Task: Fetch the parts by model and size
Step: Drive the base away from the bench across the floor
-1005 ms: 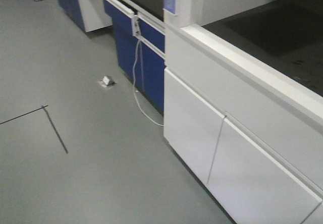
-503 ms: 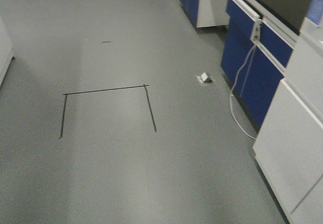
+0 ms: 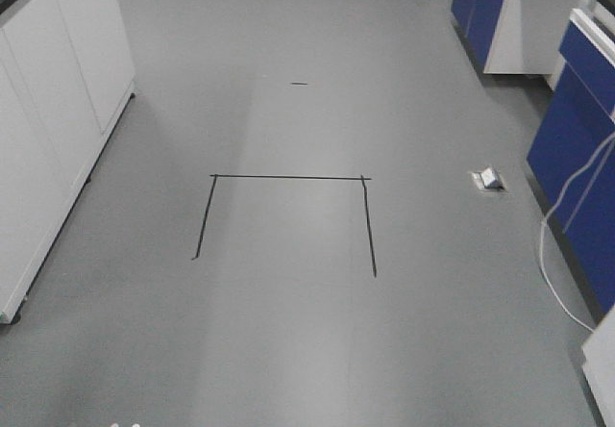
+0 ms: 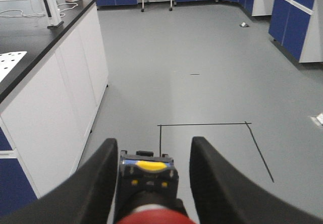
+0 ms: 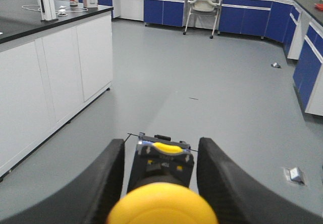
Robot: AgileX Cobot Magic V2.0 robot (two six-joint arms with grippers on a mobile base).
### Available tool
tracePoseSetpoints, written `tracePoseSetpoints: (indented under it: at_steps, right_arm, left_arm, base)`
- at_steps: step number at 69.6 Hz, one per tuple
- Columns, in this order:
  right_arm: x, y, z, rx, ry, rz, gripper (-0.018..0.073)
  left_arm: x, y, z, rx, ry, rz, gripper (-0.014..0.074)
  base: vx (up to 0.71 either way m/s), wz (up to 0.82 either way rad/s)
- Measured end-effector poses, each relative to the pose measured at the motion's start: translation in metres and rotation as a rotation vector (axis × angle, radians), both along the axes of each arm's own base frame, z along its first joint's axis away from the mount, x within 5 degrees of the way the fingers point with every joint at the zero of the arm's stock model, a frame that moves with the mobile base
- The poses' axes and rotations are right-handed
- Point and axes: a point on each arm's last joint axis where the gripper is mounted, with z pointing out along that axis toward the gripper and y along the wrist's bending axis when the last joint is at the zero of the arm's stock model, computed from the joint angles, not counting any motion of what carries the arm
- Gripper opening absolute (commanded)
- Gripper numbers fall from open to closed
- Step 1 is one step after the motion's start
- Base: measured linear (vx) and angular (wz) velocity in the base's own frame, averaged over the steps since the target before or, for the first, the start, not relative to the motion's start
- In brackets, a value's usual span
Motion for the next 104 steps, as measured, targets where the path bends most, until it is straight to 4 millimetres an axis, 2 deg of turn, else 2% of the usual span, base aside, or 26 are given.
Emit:
tracePoseSetpoints:
  at_steps: [34, 104]
  right_arm:
    - [0.0, 0.0, -0.0001, 0.0, 0.001, 0.0, -0.0002]
    - [0.0, 0.0, 0.0, 0.0, 0.001, 0.0, -0.0002]
  left_arm:
    - [0.0, 0.0, 0.0, 0.0, 0.0, 0.0, -0.0006]
    - [0.0, 0.0, 0.0, 0.0, 0.0, 0.0, -0.0006]
  base:
    - [0.39, 0.06]
    - [0.55, -0.03]
